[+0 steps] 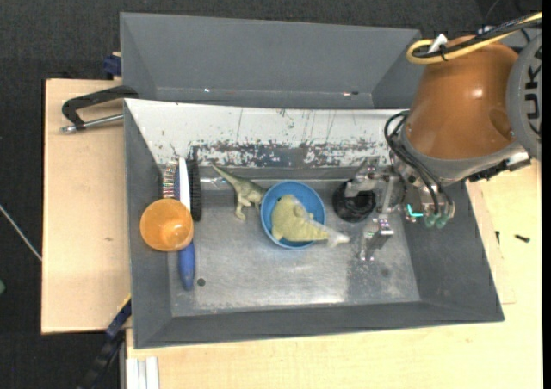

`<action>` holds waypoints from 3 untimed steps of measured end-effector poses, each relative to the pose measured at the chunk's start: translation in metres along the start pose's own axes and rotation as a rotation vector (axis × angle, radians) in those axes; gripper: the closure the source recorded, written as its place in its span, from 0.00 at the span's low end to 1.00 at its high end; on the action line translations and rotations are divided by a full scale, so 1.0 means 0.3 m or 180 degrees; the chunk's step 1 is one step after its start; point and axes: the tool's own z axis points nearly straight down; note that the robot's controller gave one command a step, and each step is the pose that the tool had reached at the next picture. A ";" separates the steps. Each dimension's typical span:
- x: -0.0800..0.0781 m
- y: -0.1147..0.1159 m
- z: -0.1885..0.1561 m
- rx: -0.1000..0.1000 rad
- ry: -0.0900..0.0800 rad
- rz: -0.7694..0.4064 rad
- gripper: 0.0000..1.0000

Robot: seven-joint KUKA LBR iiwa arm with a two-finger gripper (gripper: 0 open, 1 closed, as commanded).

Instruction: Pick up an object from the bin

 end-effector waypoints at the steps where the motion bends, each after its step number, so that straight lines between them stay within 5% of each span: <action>1: -0.185 0.327 0.457 0.0009 -0.0042 -0.0227 0.00; 2: -0.275 0.527 0.361 0.0020 -0.0007 -0.1206 0.00; 3: -0.254 0.144 0.359 0.0019 -0.0023 -0.1639 0.00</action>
Offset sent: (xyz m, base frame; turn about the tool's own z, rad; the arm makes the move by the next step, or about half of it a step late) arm 0.0514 0.0973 -0.1392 -0.0714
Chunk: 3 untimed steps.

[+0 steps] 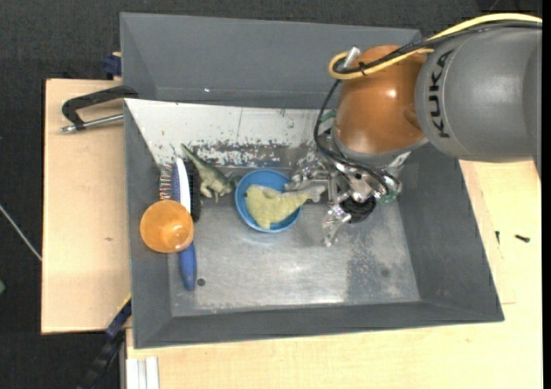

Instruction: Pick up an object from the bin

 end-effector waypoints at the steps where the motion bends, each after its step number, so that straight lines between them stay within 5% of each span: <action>1: -0.200 0.314 0.074 0.0032 0.0051 0.0192 0.00; 2: -0.193 0.303 0.069 0.0000 0.0041 0.0206 0.00; 3: -0.177 0.326 0.081 -0.0045 0.0125 0.0188 1.00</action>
Offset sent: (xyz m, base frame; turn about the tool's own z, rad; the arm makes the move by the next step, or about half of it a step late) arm 0.0029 0.1179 -0.0311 0.0569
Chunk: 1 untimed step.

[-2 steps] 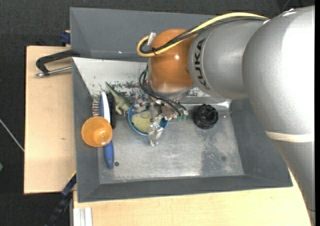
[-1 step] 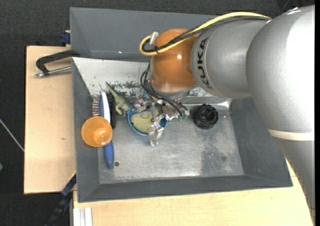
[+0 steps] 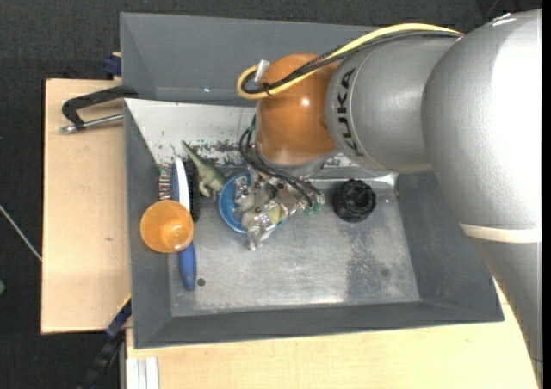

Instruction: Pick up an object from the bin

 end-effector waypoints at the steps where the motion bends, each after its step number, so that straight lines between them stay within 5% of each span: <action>1: 0.023 0.007 -0.007 0.0007 -0.0012 -0.0001 1.00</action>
Offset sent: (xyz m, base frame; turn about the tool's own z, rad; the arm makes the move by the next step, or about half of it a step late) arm 0.0000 0.0000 0.0049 0.0002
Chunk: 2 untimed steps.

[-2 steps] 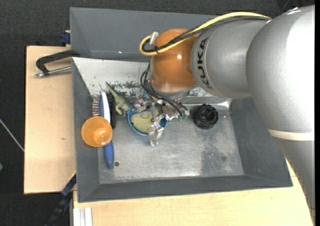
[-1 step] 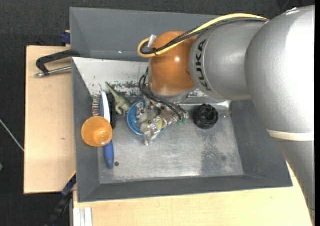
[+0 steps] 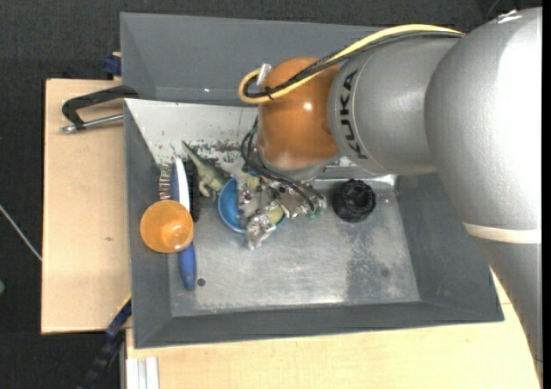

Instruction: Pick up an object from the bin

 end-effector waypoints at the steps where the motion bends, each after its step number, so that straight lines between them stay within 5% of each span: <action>1: 0.009 0.002 -0.127 0.0022 -0.0087 0.0002 1.00; 2: 0.007 0.004 -0.265 0.0031 -0.0148 0.0003 1.00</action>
Offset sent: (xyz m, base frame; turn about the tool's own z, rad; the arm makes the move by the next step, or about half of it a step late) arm 0.0001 0.0001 0.0365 0.0001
